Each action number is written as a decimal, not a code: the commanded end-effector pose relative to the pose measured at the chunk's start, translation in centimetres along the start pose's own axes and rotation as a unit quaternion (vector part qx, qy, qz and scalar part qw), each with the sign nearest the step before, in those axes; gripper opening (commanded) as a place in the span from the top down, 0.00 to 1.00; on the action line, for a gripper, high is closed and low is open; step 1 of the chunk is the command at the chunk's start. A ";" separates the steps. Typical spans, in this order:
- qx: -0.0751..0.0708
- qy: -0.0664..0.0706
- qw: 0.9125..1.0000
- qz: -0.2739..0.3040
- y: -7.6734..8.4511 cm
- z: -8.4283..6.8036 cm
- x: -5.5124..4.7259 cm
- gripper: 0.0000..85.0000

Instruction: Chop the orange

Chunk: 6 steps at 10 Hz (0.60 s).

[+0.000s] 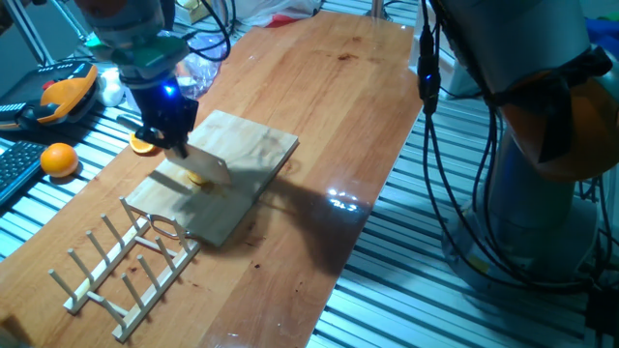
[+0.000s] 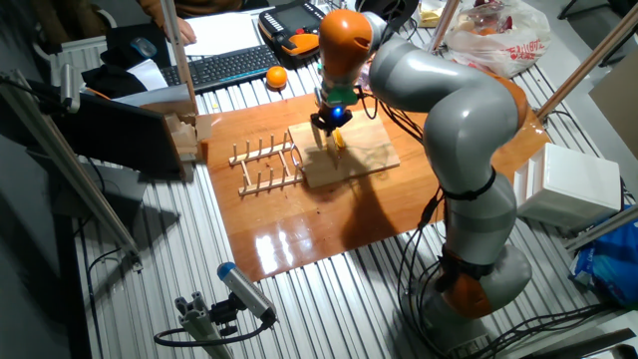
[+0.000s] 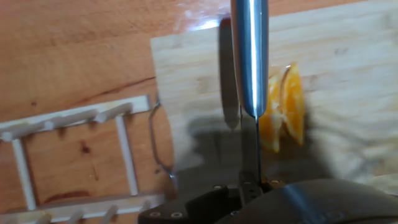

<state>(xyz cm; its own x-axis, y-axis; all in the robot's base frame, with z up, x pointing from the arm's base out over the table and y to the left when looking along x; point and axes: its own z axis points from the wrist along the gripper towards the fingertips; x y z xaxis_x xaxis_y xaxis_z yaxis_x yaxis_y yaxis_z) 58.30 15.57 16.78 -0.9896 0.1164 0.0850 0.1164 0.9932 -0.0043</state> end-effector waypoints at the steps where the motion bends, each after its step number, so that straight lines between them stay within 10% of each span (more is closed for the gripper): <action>1: -0.004 -0.008 1.000 -0.022 0.0 0.0 0.0 1.00; 4: -0.031 -0.034 0.996 -0.073 0.0 0.0 0.0 1.00; 6: -0.046 -0.025 0.995 -0.080 0.0 0.0 0.0 1.00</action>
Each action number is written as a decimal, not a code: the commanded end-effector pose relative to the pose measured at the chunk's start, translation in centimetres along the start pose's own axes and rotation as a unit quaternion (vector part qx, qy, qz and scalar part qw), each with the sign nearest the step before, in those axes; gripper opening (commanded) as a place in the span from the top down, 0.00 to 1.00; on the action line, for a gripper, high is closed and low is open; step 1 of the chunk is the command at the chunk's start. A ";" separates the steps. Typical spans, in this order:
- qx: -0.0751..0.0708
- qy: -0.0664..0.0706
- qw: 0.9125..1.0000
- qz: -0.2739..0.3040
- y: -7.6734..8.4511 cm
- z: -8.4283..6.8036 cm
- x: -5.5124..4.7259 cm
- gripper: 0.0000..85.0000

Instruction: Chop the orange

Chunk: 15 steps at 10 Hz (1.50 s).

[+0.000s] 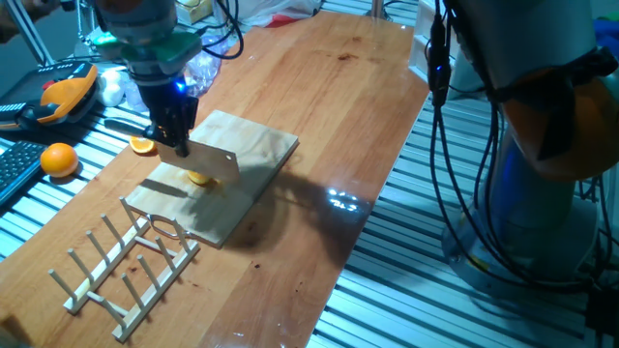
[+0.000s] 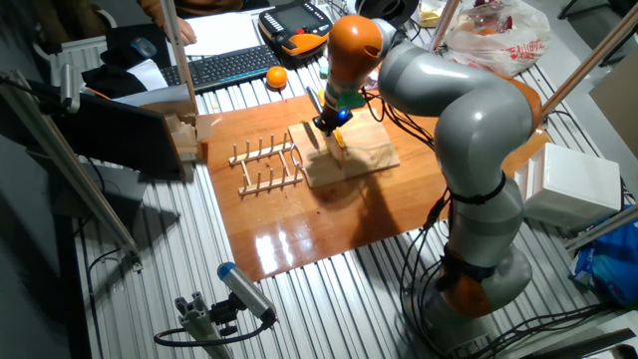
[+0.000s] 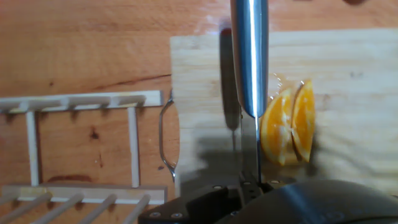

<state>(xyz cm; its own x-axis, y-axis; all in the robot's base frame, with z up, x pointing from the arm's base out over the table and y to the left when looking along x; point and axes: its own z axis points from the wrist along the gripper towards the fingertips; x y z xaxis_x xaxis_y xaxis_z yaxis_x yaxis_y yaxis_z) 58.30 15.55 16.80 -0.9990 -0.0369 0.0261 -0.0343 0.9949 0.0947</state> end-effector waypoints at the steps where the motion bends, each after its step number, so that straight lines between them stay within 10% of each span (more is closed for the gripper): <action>1: -0.001 0.000 1.000 0.008 0.0 0.0 0.0 1.00; 3: -0.011 0.000 1.000 0.022 0.0 0.0 0.0 1.00; 7: -0.015 -0.006 0.999 0.050 8.7 -4.3 -0.7 1.00; 9: -0.041 -0.012 0.999 0.031 9.2 -3.7 -0.5 1.00; 15: -0.033 -0.008 0.998 0.044 10.0 -2.5 -0.1 1.00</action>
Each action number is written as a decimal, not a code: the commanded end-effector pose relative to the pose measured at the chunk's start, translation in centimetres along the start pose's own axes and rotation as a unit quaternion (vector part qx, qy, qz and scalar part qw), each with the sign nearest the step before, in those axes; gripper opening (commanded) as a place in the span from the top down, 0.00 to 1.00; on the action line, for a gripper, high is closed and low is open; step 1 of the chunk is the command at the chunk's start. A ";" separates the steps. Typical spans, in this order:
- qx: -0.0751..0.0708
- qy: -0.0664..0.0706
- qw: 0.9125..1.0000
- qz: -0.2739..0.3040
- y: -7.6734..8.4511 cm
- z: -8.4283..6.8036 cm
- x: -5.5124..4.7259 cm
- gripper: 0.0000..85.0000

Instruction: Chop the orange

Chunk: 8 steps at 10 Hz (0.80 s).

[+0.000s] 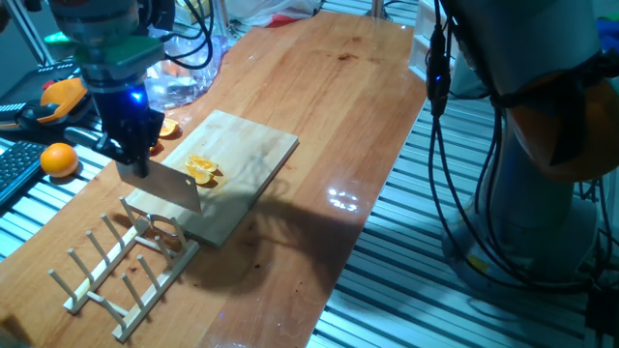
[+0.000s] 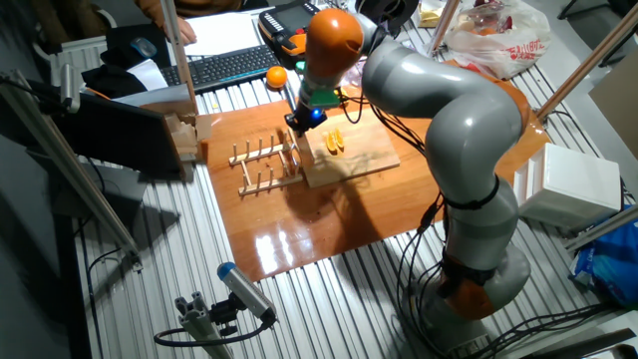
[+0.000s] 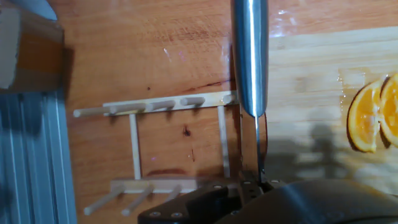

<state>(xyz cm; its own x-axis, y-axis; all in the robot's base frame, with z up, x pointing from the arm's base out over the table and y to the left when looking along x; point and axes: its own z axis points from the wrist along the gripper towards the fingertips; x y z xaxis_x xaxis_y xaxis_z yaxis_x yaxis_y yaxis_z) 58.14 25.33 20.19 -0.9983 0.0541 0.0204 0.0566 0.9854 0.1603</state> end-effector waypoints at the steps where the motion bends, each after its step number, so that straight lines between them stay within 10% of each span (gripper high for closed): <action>1: -0.002 -0.002 1.000 0.002 0.2 0.3 0.1 1.00; 8: -0.013 -0.019 1.000 0.002 1.2 2.4 0.8 1.00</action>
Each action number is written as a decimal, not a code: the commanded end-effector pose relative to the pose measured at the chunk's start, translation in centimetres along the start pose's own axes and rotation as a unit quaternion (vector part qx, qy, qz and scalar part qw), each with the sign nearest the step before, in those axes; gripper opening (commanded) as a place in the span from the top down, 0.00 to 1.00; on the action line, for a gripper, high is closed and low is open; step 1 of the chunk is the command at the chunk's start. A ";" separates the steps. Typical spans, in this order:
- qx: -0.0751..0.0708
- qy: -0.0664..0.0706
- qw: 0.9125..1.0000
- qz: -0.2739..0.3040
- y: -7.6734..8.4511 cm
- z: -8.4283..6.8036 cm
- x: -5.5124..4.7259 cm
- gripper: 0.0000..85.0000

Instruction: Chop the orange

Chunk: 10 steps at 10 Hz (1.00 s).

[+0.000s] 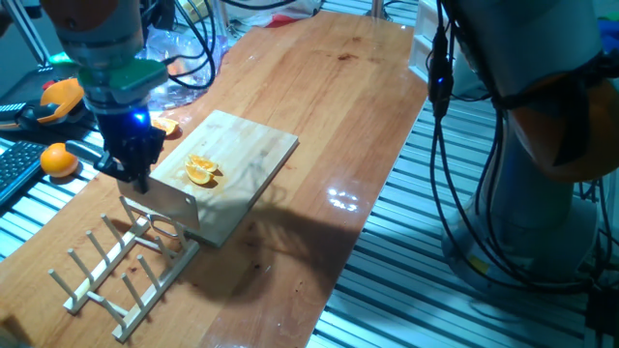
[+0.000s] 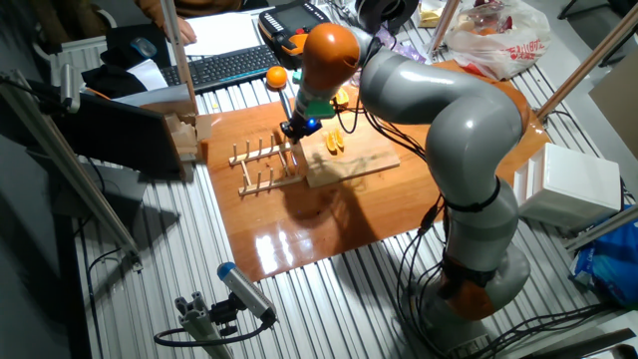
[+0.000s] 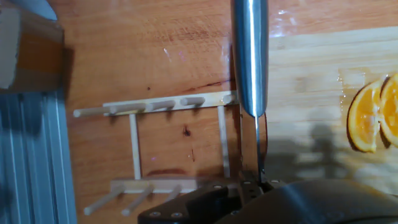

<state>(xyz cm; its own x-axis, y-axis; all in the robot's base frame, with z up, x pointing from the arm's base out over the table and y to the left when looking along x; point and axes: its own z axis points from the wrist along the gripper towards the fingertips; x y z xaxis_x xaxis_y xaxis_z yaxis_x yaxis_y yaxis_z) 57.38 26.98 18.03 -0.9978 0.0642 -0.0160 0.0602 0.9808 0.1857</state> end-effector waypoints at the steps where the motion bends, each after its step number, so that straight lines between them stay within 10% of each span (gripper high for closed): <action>1: 0.000 -0.001 1.000 0.000 0.1 0.2 0.0 1.00; 10: 0.003 -0.018 1.000 0.008 0.4 3.3 -0.5 1.00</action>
<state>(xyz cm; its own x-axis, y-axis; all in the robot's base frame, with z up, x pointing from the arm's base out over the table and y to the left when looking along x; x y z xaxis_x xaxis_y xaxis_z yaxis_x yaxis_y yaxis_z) 58.00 27.95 14.78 -0.9950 0.0876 -0.0487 0.0775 0.9806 0.1801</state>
